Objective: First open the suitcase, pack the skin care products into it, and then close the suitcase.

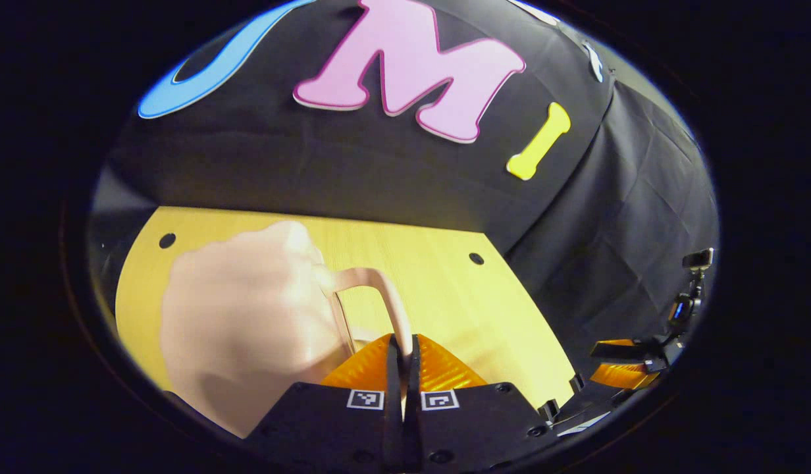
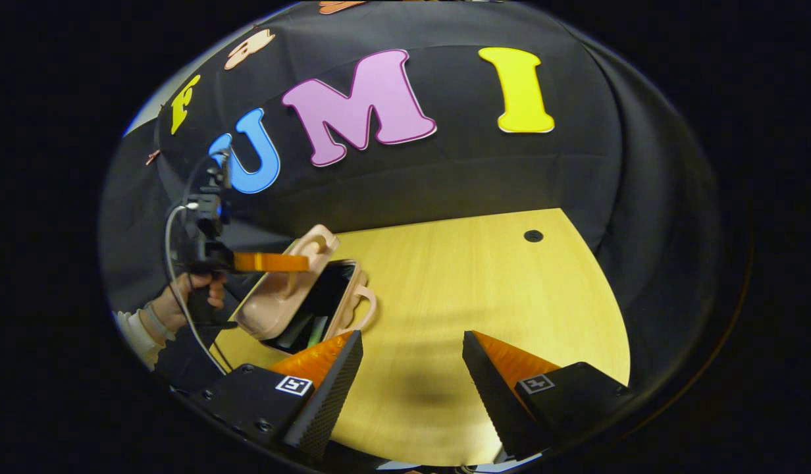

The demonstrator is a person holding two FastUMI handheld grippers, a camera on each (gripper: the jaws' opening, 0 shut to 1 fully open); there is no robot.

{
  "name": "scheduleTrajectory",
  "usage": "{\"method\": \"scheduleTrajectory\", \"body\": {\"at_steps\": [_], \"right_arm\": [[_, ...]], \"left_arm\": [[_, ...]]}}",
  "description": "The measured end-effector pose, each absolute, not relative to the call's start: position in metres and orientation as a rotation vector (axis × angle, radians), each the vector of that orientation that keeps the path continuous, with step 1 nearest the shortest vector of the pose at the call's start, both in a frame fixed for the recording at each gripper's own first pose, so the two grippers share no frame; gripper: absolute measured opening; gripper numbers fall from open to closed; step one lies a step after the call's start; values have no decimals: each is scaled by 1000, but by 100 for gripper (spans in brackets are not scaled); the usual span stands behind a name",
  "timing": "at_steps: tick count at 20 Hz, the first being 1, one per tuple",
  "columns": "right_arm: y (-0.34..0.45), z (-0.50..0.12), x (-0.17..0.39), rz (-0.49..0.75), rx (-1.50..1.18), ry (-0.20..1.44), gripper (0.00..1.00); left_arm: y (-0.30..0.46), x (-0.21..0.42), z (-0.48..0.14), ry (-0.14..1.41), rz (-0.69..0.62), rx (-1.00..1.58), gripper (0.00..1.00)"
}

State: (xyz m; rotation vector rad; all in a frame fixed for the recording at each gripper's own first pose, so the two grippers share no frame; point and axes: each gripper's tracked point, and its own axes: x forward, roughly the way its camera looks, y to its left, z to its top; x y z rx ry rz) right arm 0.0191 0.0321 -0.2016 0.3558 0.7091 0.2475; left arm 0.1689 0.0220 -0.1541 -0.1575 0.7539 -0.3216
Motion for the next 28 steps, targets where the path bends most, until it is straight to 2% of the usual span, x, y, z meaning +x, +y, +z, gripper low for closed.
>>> {"method": "scheduleTrajectory", "body": {"at_steps": [2, 5, 7, 8, 9, 10, 11, 12, 15, 18, 24, 28], "right_arm": [[13, -203, 8, 224, 359, 704, 97], [-13, -206, -6, 220, 345, 697, 97], [-25, -206, -7, 238, 311, 680, 97], [-29, -204, -6, 253, 297, 665, 97], [-31, -201, -2, 268, 285, 641, 97], [-32, -197, 2, 283, 270, 612, 97], [-35, -191, 11, 294, 242, 568, 97], [-34, -182, 18, 308, 230, 528, 97], [-30, -143, 35, 326, 179, 391, 97], [-22, -94, 51, 295, 141, 255, 97], [-1, -39, 63, 284, 102, 141, 97], [8, -4, 69, 236, 71, 56, 97]], "left_arm": [[13, 166, -183, 823, -296, -111, 6], [9, 163, -197, 846, -262, -22, 7], [4, 155, -203, 861, -239, 3, 13], [-4, 151, -204, 865, -228, -25, 34], [-8, 142, -199, 862, -199, -60, 37], [-13, 131, -185, 839, -164, -89, 61], [-16, 119, -168, 792, -140, -88, 61], [-21, 105, -143, 709, -112, -72, 83], [-34, 73, -77, 514, -75, -85, 90], [-46, 40, -31, 411, -76, -105, 94], [-14, 23, 75, 129, -39, 35, 93], [-5, 18, 109, 39, -31, 56, 93]]}}
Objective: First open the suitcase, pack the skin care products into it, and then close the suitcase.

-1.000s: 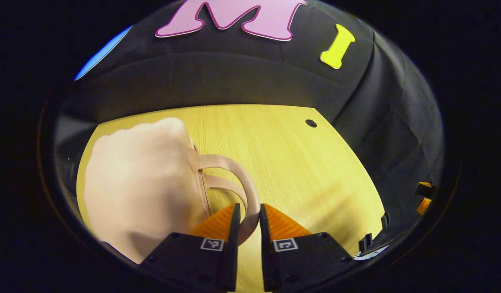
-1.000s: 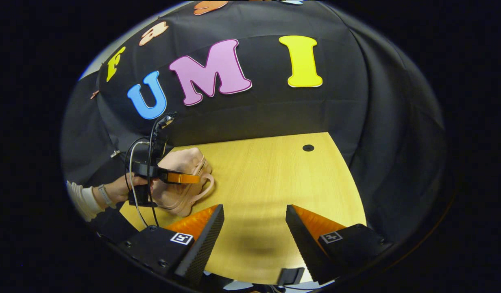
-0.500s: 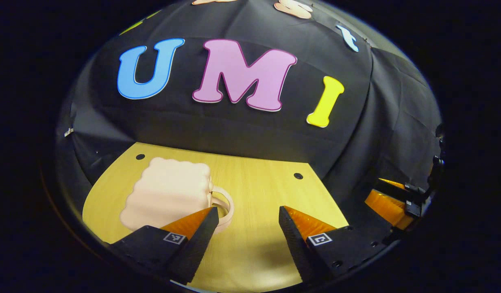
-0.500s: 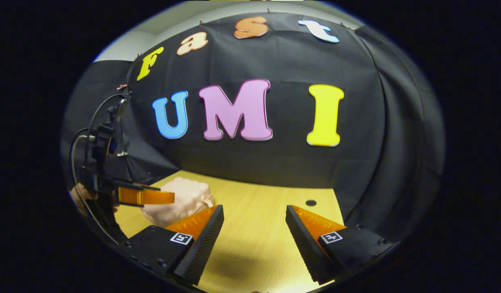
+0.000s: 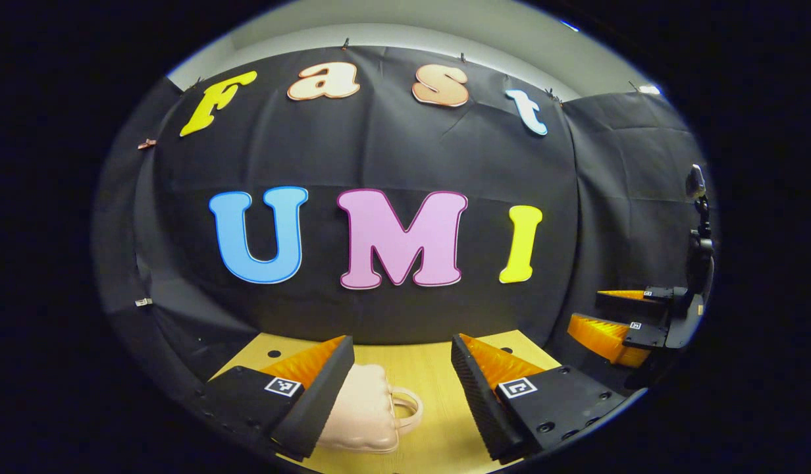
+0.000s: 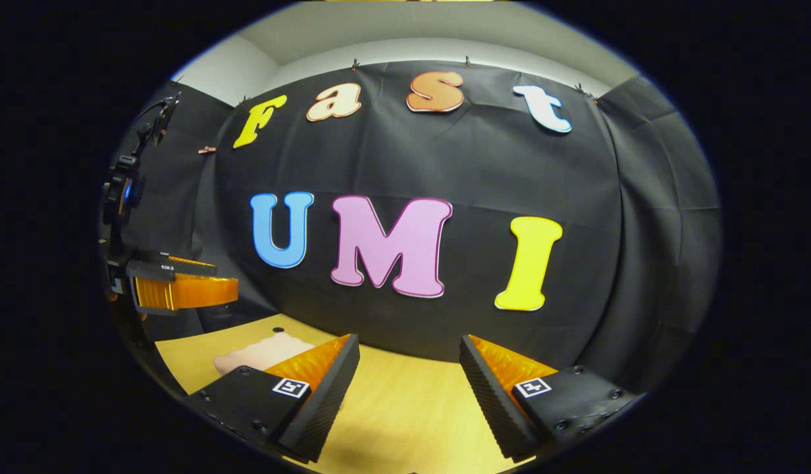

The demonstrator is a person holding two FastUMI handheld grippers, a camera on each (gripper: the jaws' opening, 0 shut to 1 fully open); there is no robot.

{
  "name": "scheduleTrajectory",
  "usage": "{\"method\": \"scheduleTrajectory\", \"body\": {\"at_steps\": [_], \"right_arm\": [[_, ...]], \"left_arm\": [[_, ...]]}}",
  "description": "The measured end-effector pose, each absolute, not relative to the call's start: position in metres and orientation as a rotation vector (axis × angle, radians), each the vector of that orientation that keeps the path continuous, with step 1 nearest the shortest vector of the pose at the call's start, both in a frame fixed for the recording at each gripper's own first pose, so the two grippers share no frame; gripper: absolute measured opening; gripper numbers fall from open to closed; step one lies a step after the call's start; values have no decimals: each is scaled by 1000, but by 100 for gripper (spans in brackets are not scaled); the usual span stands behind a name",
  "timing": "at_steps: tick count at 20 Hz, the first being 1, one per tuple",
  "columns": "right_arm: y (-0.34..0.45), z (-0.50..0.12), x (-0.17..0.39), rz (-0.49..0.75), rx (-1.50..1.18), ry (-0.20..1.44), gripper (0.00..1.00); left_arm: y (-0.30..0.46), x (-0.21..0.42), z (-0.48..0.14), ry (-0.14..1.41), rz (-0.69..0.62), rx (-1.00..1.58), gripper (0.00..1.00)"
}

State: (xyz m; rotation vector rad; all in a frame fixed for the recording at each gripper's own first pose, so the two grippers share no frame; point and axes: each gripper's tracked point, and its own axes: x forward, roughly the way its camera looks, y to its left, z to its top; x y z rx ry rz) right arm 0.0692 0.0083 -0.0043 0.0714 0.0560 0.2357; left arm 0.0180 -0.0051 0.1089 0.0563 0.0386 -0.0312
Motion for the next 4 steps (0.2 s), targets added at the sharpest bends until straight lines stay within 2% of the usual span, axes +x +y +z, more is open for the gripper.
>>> {"method": "scheduleTrajectory", "body": {"at_steps": [4], "right_arm": [[14, 22, 67, 197, 65, -2, 96]], "left_arm": [[8, 18, 112, 29, -33, 34, 93]]}}
